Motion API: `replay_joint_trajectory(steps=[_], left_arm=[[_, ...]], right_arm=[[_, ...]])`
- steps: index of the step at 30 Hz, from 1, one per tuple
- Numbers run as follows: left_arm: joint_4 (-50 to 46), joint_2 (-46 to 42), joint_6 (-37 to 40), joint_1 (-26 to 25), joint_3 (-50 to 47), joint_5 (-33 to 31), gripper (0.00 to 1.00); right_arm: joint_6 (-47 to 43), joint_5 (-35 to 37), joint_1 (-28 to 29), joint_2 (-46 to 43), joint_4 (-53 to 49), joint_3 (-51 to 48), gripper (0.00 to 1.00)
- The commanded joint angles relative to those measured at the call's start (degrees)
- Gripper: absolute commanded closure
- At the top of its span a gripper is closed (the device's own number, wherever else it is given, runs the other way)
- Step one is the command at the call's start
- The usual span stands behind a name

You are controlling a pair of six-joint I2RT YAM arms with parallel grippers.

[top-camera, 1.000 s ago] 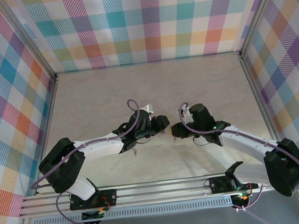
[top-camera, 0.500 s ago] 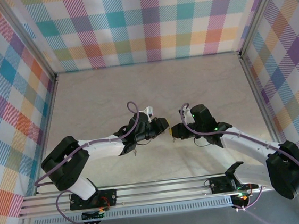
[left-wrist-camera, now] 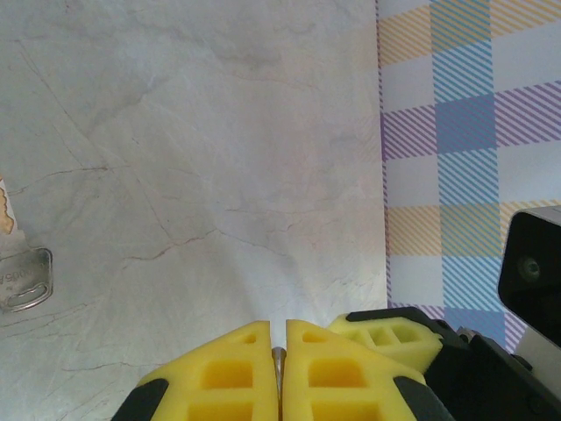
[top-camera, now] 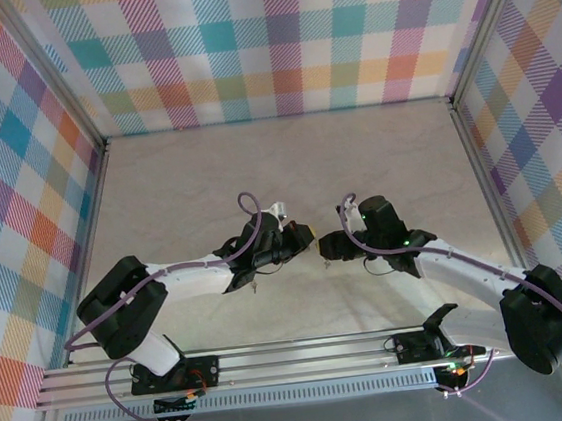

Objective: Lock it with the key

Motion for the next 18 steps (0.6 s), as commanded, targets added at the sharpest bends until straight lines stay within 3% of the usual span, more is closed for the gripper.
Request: replay_joint_trajectory(steps=[1, 5, 8, 12, 14, 18], left_arm=[[-1.7, -3.2, 3.0, -0.5, 2.5, 1.4, 1.0], [-9.5, -6.9, 8.5, 0.0, 3.7, 1.8, 1.0], [-7.9, -10.4, 10.4, 1.2, 1.0, 4.1, 1.0], [-9.6, -16.2, 10.8, 2.6, -2.0, 3.3, 1.0], [-13.0, -17.6, 11.7, 2.8, -1.3, 3.0, 1.0], [-10.4, -18.8, 11.2, 2.8, -1.9, 4.1, 1.0]], right_arm=[[-0.2, -2.3, 0.4, -2.4, 0.6, -0.1, 0.49], [-0.2, -1.8, 0.2, -5.6, -0.4, -1.0, 0.43], [0.6, -1.4, -0.4, -8.5, 1.0, -2.8, 0.38], [2.9, -10.2, -2.0, -9.8, 7.5, -5.0, 0.35], [3.7, -11.6, -2.0, -10.1, 8.7, -5.5, 0.35], [4.9, -14.3, -2.1, -10.3, 13.2, -7.7, 0.36]])
